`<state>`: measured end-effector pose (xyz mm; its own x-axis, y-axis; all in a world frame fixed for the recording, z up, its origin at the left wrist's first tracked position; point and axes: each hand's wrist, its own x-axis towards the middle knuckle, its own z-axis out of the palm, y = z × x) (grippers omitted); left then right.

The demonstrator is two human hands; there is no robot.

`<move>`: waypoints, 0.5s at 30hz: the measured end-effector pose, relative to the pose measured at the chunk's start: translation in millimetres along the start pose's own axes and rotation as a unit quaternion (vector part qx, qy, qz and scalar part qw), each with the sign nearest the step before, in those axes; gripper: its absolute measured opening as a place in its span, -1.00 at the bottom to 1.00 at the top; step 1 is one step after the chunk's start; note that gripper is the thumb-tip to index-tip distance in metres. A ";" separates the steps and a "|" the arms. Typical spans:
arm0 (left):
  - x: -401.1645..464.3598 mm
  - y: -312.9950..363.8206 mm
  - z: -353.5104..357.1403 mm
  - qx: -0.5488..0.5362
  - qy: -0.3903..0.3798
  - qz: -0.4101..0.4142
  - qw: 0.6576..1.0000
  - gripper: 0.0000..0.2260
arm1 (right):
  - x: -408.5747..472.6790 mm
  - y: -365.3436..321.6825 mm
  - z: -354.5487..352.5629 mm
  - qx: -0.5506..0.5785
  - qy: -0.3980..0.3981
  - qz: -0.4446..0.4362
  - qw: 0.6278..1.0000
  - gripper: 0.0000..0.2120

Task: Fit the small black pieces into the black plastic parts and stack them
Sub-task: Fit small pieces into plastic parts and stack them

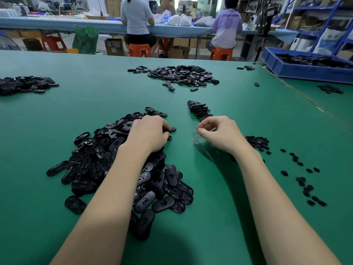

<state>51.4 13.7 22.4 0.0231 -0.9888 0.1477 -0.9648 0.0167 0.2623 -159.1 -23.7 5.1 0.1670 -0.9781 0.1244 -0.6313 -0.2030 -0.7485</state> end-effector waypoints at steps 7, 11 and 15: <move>3.1 12.8 1.9 -0.327 -0.010 0.010 0.945 -0.87 | -1.8 -13.5 0.0 0.121 -0.064 0.023 0.990 -0.95; 2.5 21.0 7.5 -0.394 -0.032 0.002 0.919 -0.90 | -3.6 -13.8 -8.4 0.149 -0.095 0.022 0.984 -0.93; 2.5 23.1 11.3 -0.380 -0.038 0.037 0.924 -0.71 | -3.2 -8.6 -19.1 0.147 -0.087 0.034 0.985 -0.94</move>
<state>26.2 10.0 18.1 -0.0826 -0.9878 0.1323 -0.5003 0.1559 0.8517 -168.7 -19.7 23.6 0.2756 -0.9609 -0.0278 -0.4031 -0.0893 -0.9108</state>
